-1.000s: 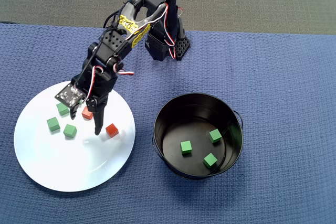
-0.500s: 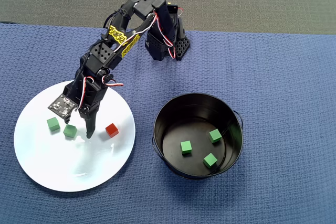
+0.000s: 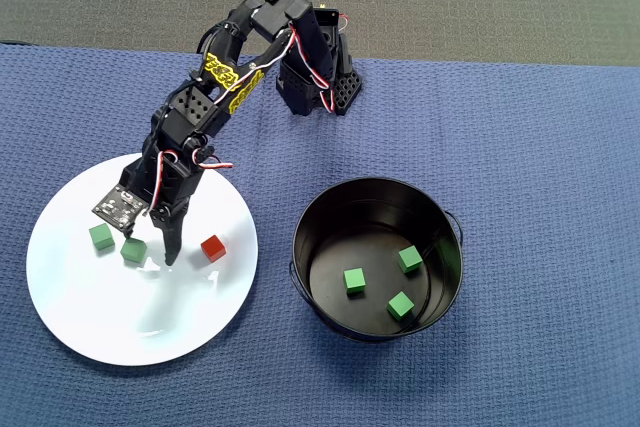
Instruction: Pick up the green cubes from the white plate and place them in the black recipient
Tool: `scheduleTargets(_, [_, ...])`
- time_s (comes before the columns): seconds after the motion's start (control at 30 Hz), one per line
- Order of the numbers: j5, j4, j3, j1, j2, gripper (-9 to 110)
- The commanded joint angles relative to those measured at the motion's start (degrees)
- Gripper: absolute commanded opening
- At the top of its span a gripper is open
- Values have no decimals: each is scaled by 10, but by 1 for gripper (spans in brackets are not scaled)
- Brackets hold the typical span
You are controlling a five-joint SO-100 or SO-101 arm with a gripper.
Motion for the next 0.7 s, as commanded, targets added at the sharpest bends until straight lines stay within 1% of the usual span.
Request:
scheduleTargets(0.0, [-12,-7,-47,18,3,28])
scheduleTargets(0.67, [-13,-11,-87,25,-48,28])
